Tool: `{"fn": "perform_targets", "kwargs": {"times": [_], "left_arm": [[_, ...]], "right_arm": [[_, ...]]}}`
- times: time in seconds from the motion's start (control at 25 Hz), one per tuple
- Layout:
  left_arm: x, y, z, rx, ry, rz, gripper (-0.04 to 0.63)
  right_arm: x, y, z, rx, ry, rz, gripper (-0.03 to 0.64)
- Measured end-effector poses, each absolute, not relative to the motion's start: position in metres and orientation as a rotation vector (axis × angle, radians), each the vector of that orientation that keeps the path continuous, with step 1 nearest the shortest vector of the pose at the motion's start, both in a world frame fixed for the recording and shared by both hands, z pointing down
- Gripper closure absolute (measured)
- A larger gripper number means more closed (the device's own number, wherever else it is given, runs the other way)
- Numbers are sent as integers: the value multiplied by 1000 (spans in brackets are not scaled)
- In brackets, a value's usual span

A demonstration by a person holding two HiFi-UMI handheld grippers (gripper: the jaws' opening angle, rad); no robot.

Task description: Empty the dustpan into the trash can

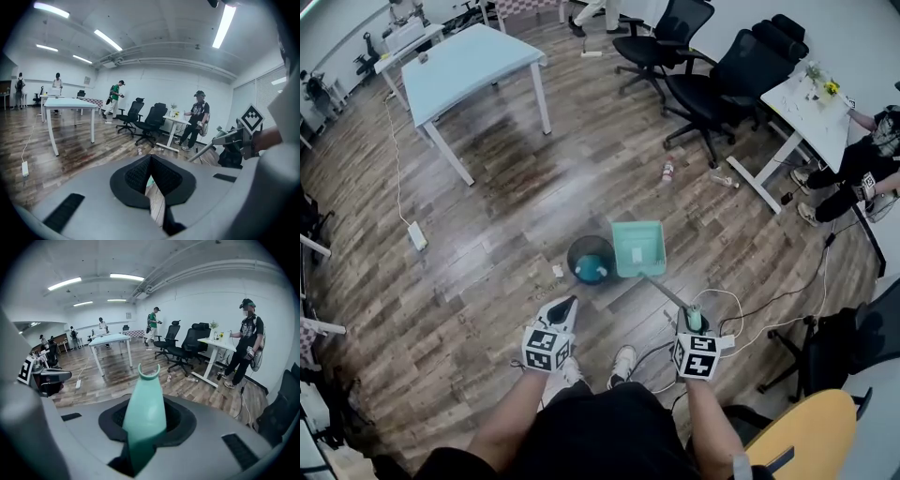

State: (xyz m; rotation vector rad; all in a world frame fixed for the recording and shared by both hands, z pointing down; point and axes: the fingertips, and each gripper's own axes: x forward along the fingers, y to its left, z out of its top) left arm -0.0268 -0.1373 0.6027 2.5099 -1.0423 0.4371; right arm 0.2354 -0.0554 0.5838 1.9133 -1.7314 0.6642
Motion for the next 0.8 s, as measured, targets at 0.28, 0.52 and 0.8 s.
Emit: {"fn": "perform_targets", "kwargs": {"times": [0.28,0.52,0.8], "left_arm": [[-3,-128,616,2510,-987,488,583],[8,-124,632,2487,-976,531,584],[6,-126,653,2446,-990,573,583]], "right_arm": [[261,-41,624,1928,-1625,711,517],[270,-35,676,1892,-1569,825,517],[267,-39,726,1835,-1517,938,517]]}}
